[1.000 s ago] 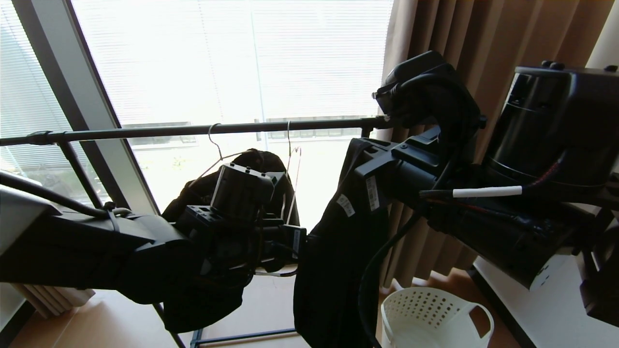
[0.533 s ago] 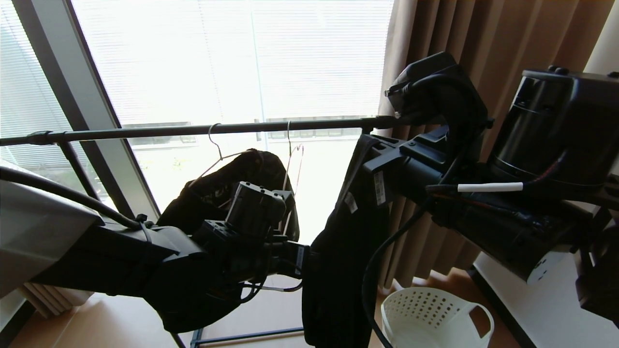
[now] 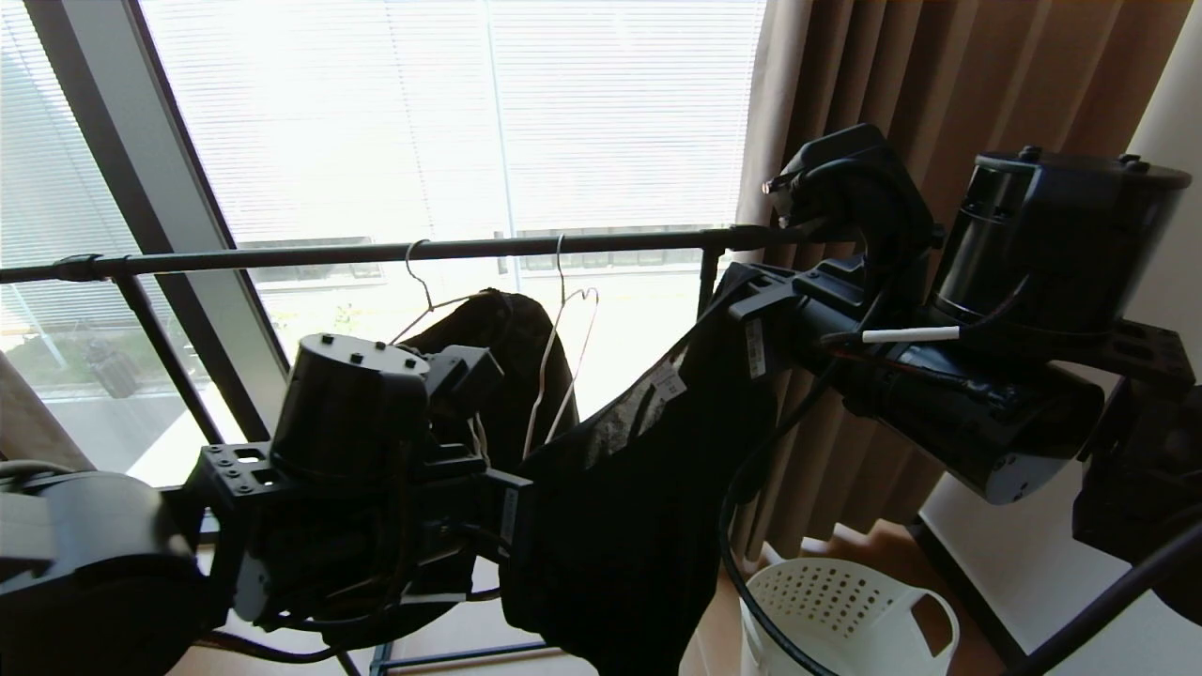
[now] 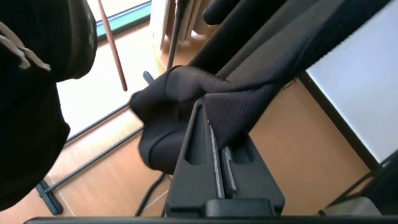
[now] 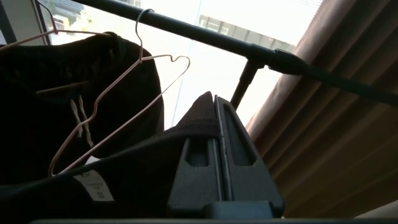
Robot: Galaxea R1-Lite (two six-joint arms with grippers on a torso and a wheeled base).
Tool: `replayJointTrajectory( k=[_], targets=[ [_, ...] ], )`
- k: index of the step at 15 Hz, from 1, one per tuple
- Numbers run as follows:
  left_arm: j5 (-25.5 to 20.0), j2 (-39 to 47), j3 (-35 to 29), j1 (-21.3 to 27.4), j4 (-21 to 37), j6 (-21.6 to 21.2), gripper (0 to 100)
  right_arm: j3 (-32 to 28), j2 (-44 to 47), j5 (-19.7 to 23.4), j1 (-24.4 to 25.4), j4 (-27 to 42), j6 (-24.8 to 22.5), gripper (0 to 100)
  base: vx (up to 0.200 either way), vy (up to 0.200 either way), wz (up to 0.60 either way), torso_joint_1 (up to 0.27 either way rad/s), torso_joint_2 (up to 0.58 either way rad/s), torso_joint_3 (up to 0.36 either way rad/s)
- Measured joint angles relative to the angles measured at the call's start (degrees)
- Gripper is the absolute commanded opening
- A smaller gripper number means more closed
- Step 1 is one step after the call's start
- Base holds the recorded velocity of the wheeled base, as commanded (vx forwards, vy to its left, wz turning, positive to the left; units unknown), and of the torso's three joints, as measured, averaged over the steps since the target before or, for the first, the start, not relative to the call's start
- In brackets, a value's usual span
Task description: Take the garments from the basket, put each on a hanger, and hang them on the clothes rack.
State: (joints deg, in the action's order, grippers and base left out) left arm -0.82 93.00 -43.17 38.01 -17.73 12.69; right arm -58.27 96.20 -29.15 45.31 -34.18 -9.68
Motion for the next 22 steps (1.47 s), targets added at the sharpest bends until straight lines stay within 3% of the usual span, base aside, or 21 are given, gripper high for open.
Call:
replayJointTrajectory(
  k=[5,8,11,12,15,20,22],
  targets=[
    [0.02,-7.3,2.38,-1.3,0.13,-0.24,0,6.07,0.74,0.17,0.09,-0.38,2.46,0,0.0,0.0,0.0,0.0,0.0,0.0],
    [0.11,-7.42,1.38,-4.44,0.35,-0.16,0,12.8,1.54,0.38,2.58,-6.97,6.27,0,0.0,0.0,0.0,0.0,0.0,0.0],
    [0.13,-6.99,-1.69,-5.79,7.96,-0.13,0,19.25,2.91,2.24,4.52,-17.54,6.68,0,0.0,0.0,0.0,0.0,0.0,0.0],
    [0.11,-6.81,-2.85,-6.03,11.26,-0.07,0,20.26,3.22,2.33,4.74,-18.53,6.57,0,0.0,0.0,0.0,0.0,0.0,0.0],
    [-0.07,-6.24,-4.82,-6.67,12.69,-0.13,0,20.07,3.63,2.61,4.88,-17.35,5.56,0,0.0,0.0,0.0,0.0,0.0,0.0],
    [-0.77,-4.34,-11.35,-8.91,12.82,-2.49,0,24.39,2.97,11.67,5.01,-17.32,4.95,0,0.0,0.0,0.0,0.0,0.0,0.0],
    [-0.99,-2.4,-16.03,-9.22,13.41,-3.89,0,27.58,1.32,13.08,6.36,-17.43,3.77,0,0.0,0.0,0.0,0.0,0.0,0.0]
  ],
)
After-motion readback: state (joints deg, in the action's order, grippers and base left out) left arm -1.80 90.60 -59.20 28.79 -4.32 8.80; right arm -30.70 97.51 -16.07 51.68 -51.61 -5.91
